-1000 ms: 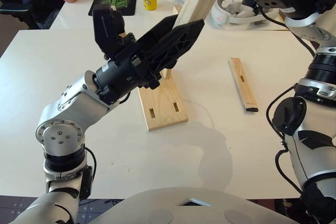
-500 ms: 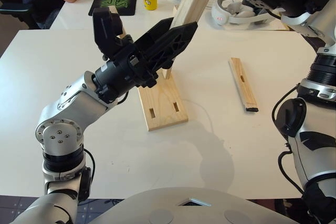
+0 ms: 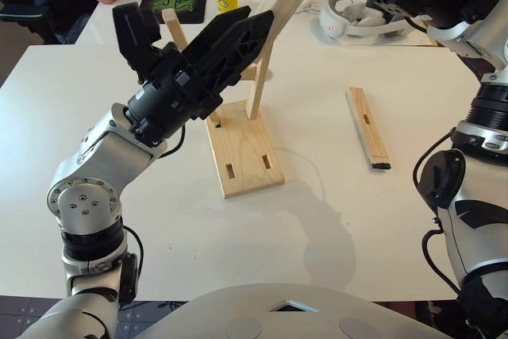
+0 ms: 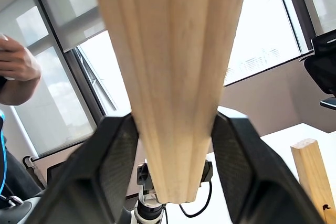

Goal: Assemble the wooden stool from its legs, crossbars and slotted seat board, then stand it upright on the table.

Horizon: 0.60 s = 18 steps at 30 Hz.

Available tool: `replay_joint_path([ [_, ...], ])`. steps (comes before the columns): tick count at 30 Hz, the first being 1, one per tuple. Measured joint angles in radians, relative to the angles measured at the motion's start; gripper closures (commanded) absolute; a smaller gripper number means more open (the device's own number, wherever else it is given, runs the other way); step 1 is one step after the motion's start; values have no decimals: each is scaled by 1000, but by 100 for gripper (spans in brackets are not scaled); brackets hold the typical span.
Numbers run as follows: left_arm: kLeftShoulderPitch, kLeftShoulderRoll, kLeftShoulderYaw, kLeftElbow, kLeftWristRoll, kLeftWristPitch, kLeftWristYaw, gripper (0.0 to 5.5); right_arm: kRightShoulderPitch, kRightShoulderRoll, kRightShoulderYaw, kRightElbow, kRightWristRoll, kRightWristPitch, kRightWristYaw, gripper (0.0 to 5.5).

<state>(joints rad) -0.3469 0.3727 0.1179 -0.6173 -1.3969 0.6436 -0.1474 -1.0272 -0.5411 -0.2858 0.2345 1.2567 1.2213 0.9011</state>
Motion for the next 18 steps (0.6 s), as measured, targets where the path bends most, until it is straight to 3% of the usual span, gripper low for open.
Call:
replay_joint_path([
  [10,0,15,69,85,52,-31,51,229,59,-93,135,-119,-249,-208,244,343],
  [18,-2,11,59,100,105,-29,84,229,141,-101,208,-256,-352,-329,299,343],
])
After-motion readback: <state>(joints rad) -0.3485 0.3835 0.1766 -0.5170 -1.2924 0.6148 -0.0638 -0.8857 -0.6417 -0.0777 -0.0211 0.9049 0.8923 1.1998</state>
